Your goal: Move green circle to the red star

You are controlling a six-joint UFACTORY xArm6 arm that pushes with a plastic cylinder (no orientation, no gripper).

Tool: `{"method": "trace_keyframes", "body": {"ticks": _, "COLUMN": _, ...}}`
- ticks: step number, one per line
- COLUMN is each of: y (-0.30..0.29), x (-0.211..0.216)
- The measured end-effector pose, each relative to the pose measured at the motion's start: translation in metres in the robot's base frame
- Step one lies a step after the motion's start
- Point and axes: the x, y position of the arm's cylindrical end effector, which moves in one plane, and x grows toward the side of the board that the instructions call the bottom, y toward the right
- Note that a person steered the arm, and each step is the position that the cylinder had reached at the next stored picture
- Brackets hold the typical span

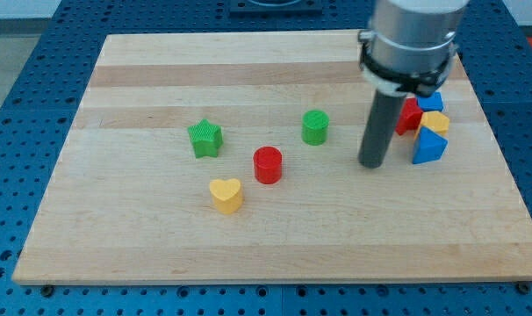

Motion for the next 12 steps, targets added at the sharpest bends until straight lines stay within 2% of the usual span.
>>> {"method": "trace_keyframes", "body": {"ticks": 2, "y": -0.091, "x": -0.017}}
{"method": "trace_keyframes", "body": {"ticks": 3, "y": -0.106, "x": -0.036}}
{"method": "trace_keyframes", "body": {"ticks": 6, "y": -0.081, "x": -0.057}}
{"method": "trace_keyframes", "body": {"ticks": 9, "y": -0.041, "x": -0.033}}
{"method": "trace_keyframes", "body": {"ticks": 12, "y": -0.007, "x": -0.076}}
